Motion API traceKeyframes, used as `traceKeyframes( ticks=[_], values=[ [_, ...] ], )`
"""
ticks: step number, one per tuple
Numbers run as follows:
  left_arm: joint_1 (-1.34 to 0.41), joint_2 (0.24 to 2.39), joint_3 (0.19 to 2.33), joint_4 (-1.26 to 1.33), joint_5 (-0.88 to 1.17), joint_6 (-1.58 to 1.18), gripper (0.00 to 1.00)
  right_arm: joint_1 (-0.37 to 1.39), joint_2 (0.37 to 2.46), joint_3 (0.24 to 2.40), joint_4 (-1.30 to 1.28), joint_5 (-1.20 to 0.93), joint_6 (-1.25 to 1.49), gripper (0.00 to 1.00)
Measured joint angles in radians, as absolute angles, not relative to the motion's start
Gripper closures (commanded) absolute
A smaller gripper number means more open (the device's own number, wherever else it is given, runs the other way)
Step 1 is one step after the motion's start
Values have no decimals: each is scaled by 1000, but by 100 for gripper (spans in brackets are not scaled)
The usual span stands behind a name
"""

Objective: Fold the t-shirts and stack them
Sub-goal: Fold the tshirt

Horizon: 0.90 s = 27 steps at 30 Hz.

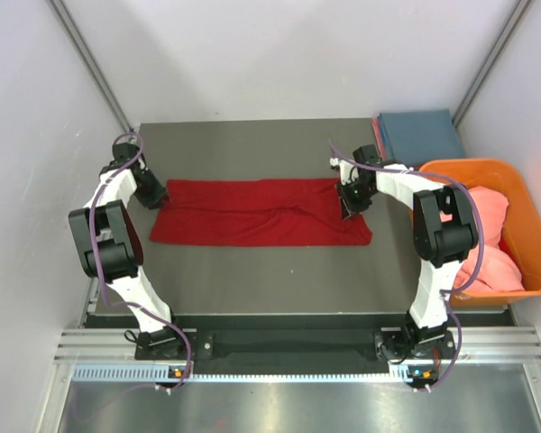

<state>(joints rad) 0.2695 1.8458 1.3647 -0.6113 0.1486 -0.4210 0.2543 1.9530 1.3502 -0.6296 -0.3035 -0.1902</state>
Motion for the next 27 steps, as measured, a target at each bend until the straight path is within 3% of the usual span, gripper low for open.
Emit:
traceKeyframes(
  ticks=[4,9,14,18,22,25,27],
  values=[
    [270,1846,1365,-609,132,-422,68,254,1953,1356,-633,-298,-176,92],
    [271,1839,1345,-589,115,-439,67,254,1928,1357,-635,-292,-152,92],
    [271,1837,1309,-574,111,-455,68,255,1906,1358,-634,-288,-135,83],
    [271,1837,1303,-566,103,-462,68,255,1906,1358,-633,-285,-134,97],
    [272,1837,1303,-554,84,-467,68,260,1906,1358,-633,-284,-129,86],
    [275,1837,1303,-549,73,-469,68,260,1906,1358,-632,-284,-131,95],
    [278,1837,1303,-548,66,-469,68,260,1906,1358,-632,-284,-130,95]
  ],
)
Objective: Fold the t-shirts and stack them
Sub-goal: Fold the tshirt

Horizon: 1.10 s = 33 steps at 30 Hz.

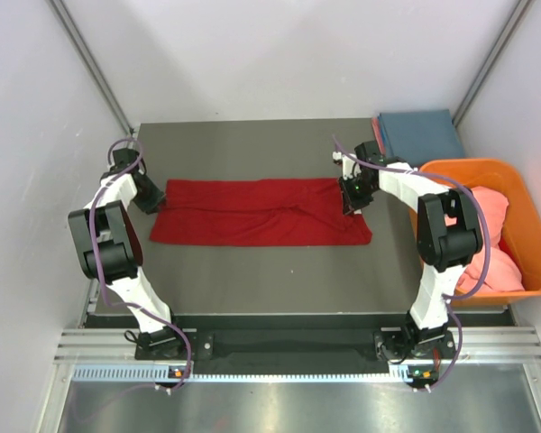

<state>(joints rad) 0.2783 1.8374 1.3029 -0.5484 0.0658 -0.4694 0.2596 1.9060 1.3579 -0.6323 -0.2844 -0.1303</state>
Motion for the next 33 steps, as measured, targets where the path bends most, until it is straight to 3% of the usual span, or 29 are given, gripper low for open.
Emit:
traceKeyframes(
  ticks=[12,33],
  values=[
    [296,1837,1303,-548,51,-470,68,263,1901,1358,-634,-300,-127,79],
    [300,1837,1303,-548,39,-470,68,301,1865,1364,-667,-228,-119,75]
  ],
)
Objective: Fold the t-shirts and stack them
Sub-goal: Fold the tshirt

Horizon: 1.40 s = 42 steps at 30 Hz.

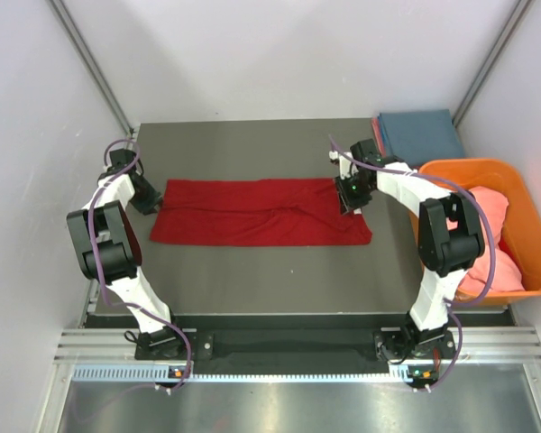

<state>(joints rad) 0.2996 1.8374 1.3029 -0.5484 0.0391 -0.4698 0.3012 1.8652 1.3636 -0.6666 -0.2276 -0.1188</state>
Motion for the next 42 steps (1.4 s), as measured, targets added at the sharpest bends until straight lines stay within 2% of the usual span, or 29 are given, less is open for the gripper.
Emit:
traceKeyframes(
  ticks=[14,36,40,42],
  values=[
    [300,1838,1303,-548,40,-469,68,301,1987,1520,-659,-249,-187,68],
    [300,1838,1303,-544,44,-469,68,301,2109,1599,-683,-369,-235,67],
    [300,1838,1303,-537,62,-470,68,301,2114,1599,-682,-372,-236,69],
    [300,1838,1303,-532,66,-470,68,301,2115,1599,-682,-373,-238,78]
  ],
)
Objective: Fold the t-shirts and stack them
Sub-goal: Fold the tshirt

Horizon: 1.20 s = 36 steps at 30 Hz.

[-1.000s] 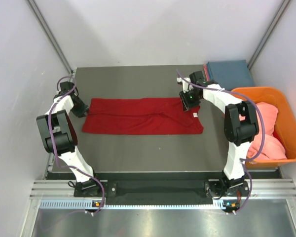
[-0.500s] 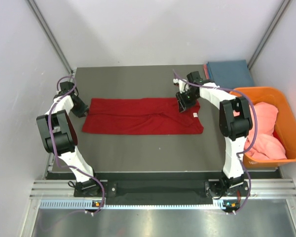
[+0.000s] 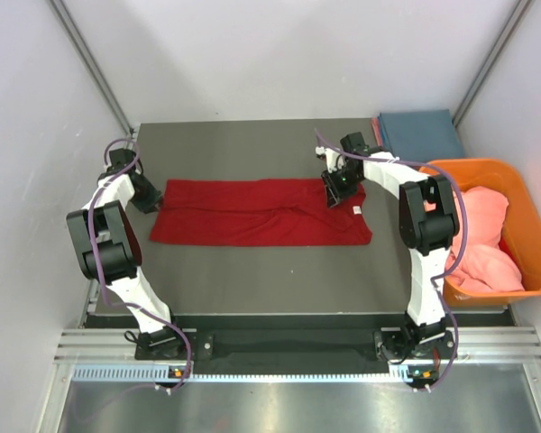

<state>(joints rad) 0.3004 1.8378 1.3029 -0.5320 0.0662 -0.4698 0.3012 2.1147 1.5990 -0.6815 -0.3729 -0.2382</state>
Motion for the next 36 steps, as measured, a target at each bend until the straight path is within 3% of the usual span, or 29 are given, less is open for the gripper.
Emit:
traceKeyframes(
  ticks=[2,5,13,17,22,25,32,36],
  values=[
    [300,1838,1303,-527,73,-470,68,301,2115,1599,-682,-374,-242,92],
    [301,1840,1303,-521,82,-471,68,301,2115,1599,-682,-384,-245,100],
    [301,1855,1303,-520,86,-474,68,302,2114,1599,-681,-415,-239,100],
    [301,1856,1303,-519,86,-474,68,302,2114,1599,-681,-415,-228,91],
    [301,1856,1303,-515,90,-479,68,302,2109,1599,-681,-415,-221,89],
    [301,1856,1303,-515,91,-481,68,304,2108,1599,-681,-415,-216,82],
    [301,1856,1303,-515,93,-482,68,305,2108,1599,-682,-421,-216,87],
    [301,1856,1303,-514,93,-482,68,305,2108,1599,-682,-420,-217,100]
  ],
)
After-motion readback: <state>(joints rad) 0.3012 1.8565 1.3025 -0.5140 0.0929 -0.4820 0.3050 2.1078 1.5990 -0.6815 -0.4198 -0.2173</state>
